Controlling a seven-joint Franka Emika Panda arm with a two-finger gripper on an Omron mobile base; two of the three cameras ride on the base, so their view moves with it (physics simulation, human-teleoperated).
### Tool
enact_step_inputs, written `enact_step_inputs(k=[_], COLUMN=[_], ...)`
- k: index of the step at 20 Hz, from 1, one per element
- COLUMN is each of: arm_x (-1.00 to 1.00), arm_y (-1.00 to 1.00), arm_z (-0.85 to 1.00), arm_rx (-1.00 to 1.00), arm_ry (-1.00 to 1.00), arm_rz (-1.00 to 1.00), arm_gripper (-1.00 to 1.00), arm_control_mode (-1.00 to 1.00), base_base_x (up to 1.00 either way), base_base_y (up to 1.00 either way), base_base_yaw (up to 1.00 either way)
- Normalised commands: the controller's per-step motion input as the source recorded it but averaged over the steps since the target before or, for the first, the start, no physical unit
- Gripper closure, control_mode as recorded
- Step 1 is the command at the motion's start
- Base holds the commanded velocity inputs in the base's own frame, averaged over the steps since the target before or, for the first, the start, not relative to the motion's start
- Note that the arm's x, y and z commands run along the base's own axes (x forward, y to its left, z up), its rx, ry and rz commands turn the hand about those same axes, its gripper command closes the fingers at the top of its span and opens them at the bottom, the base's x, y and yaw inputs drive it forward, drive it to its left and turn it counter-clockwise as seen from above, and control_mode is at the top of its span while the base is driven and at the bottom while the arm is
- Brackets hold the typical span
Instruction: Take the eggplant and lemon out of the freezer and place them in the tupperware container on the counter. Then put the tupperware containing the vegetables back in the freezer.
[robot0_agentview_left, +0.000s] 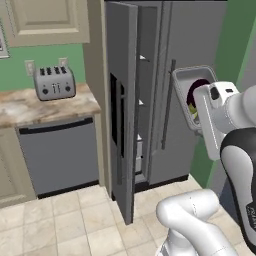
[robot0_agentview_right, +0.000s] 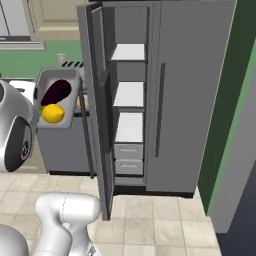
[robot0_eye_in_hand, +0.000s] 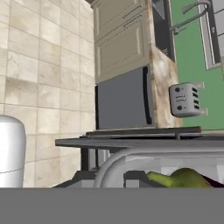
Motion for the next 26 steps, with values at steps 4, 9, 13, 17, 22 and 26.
enact_step_inputs(k=[4, 9, 13, 17, 22, 26], arm_x=[0.0, 0.0, 0.0, 0.0, 0.0, 0.0], arm_y=[0.0, 0.0, 0.0, 0.0, 0.0, 0.0], arm_z=[0.0, 0.0, 0.0, 0.0, 0.0, 0.0], arm_rx=[0.0, 0.0, 0.0, 0.0, 0.0, 0.0], arm_ry=[0.0, 0.0, 0.0, 0.0, 0.0, 0.0], arm_rz=[0.0, 0.0, 0.0, 0.0, 0.0, 0.0], arm_gripper=[1.0, 1.0, 1.0, 1.0, 1.0, 1.0], arm_control_mode=[1.0, 1.0, 1.0, 1.0, 1.0, 1.0], base_base_x=[0.0, 0.01, 0.08, 0.18, 0.25, 0.32], base_base_y=[-0.57, -0.38, -0.29, -0.17, -0.42, -0.47], base_base_yaw=[0.01, 0.05, 0.09, 0.11, 0.11, 0.08])
